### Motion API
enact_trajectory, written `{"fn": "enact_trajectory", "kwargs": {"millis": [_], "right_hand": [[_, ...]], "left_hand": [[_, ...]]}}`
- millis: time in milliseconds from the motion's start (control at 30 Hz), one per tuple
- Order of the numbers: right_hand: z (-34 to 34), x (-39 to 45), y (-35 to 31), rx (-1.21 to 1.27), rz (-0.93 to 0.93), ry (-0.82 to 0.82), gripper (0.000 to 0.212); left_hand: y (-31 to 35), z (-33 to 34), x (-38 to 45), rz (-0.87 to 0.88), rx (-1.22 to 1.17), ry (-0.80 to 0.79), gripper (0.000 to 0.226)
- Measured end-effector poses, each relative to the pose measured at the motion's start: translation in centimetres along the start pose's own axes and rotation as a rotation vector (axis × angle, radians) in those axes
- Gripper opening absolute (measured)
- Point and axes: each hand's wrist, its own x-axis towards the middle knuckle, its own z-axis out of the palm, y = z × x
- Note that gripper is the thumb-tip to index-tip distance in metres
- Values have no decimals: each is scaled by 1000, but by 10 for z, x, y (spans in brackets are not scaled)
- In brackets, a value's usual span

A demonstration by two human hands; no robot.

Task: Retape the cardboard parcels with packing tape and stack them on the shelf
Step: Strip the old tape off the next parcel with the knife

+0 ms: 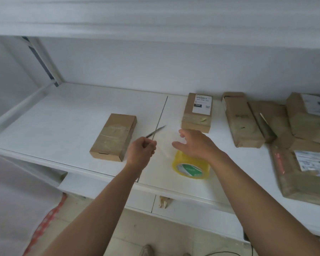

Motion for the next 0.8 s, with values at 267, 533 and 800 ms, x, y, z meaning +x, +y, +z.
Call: {"fn": "enact_trajectory", "kwargs": {"millis": [267, 533, 800], "right_hand": [[8, -25, 39, 357, 64, -63, 38], [5, -22, 19, 102, 20, -99, 27], [5, -26, 18, 67, -6, -98, 27]], "left_hand": [[-35, 20, 1, -109, 175, -24, 18], [-57, 37, -4, -113, 488, 71, 16], [-60, 48, -14, -139, 576, 209, 54]]}}
